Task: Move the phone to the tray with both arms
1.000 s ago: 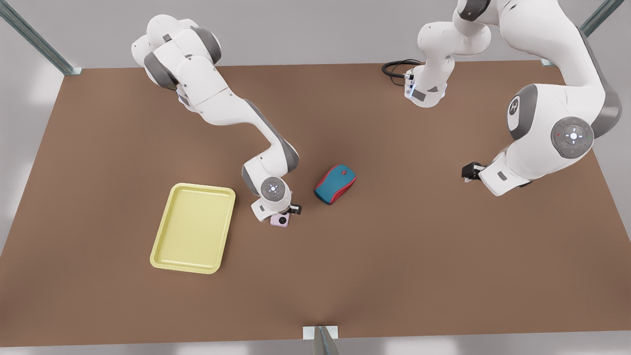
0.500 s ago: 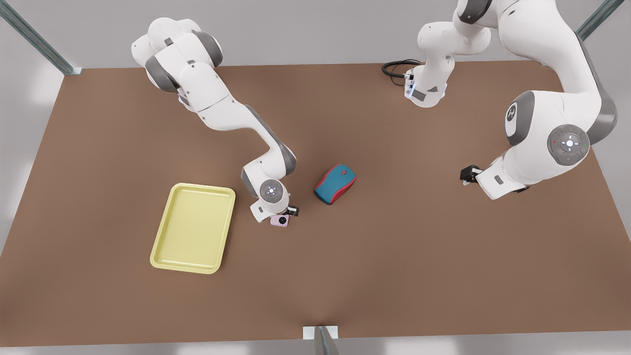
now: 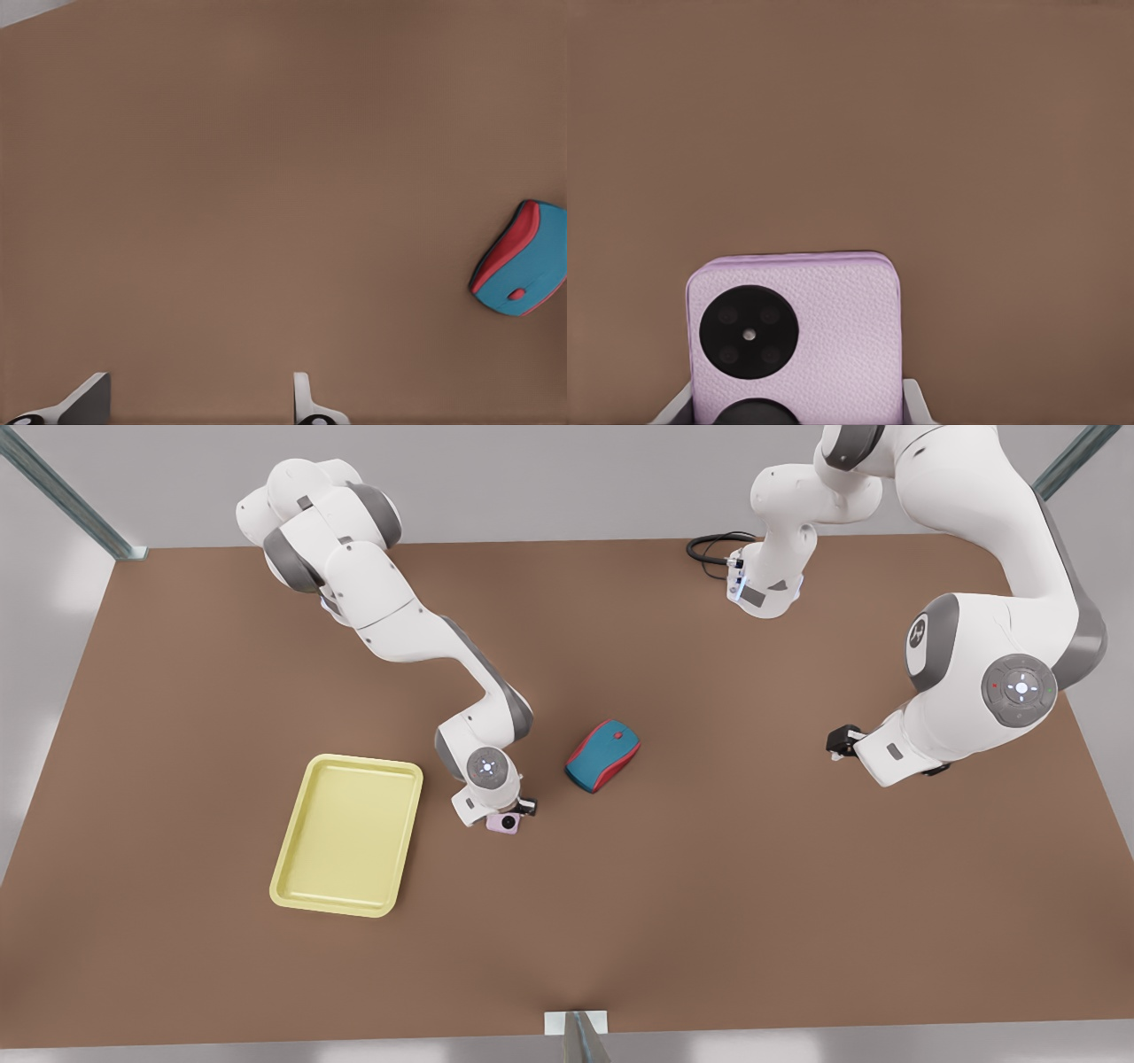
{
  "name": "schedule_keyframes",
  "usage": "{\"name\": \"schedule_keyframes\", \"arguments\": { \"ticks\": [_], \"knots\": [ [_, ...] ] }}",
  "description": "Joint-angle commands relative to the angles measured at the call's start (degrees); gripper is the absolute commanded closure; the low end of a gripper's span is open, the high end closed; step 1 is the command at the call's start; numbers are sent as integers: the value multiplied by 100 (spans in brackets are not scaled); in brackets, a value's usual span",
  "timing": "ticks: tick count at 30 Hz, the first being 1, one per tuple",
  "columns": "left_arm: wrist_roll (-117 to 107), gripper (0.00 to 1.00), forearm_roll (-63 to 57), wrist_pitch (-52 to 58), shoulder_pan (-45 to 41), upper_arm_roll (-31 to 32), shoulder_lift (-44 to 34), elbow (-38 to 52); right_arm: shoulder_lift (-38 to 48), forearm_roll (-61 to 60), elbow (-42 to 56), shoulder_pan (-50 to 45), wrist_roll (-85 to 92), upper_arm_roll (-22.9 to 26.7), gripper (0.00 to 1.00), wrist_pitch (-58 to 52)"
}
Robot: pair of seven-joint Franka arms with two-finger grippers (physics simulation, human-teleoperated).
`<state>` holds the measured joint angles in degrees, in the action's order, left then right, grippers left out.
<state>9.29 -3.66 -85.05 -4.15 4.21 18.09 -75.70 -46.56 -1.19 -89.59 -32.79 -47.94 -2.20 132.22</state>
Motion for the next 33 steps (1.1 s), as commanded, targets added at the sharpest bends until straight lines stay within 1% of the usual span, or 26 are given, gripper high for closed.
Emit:
{"name": "schedule_keyframes", "arguments": {
  "ticks": [1, 4, 9, 12, 13, 15, 17, 19, 20, 21, 24, 25, 26, 28, 29, 30, 31, 32, 33],
  "knots": [
    [91, 0, -3, -3, 2, 1, -7, 3, 6, 5, -5, 0, 74, 0, 19, 23],
    [91, 0, 6, -3, 2, 1, -7, 3, 33, -4, -5, 9, 101, 0, 21, 15],
    [82, 0, 6, 6, -7, 1, -7, 11, 709, -13, -550, 176, 364, -9, 21, -20],
    [82, 0, 14, 6, -7, 1, -16, 20, 1535, -30, -1710, 966, 1893, 9, 21, 225],
    [82, 0, 14, 6, -7, 1, -16, 20, 1799, -30, -2369, 1344, 2587, 9, 21, 753],
    [82, 0, 23, 6, -7, 1, -16, 11, 2326, -30, -3072, 2127, 3985, 26, 21, 718],
    [82, 0, 23, 6, -7, 1, -7, 20, 2669, -30, -3512, 2417, 4565, 123, 21, 727],
    [82, 0, 32, 6, -7, 1, -7, 11, 2775, -30, -3723, 2655, 4935, 176, 21, 727],
    [82, 0, 32, 6, -7, 1, -7, 11, 2749, -30, -3750, 2663, 4935, 176, 18, 718],
    [82, 0, 23, 6, 2, 1, -7, 11, 2748, -30, -3741, 2663, 4961, 176, 0, 709],
    [82, 0, 23, -3, 2, 1, -7, 11, 2722, -30, -3697, 2707, 5023, 176, 0, 683],
    [82, 0, 23, -3, 2, 1, -7, 11, 2775, -39, -3592, 2707, 5023, 176, 0, 481],
    [82, 0, 14, -3, 2, 1, -7, 11, 2880, -30, -3100, 2698, 5014, 176, 0, -327],
    [82, 0, 14, -3, 2, 1, -7, 11, 3425, -30, -2195, 2795, 4952, 184, 0, -1610],
    [82, 0, 14, -3, 2, 1, -7, 11, 3460, -48, -1098, 2795, 4952, 184, 0, -2900],
    [82, 0, 14, -3, 2, 1, -7, 11, 3609, -110, -279, 2848, 4952, 184, 0, -3781],
    [82, 0, 14, 6, 2, 1, -7, 11, 3899, -4, 73, 2857, 4944, 184, 0, -4019],
    [82, 0, 14, 6, 2, -17, -16, 12, 4321, -74, 205, 3041, 4979, 228, 0, -4142],
    [73, 0, 14, 6, 2, -34, -16, 20, 4427, -22, 337, 3041, 4979, 465, 0, -4511]
  ]
}}
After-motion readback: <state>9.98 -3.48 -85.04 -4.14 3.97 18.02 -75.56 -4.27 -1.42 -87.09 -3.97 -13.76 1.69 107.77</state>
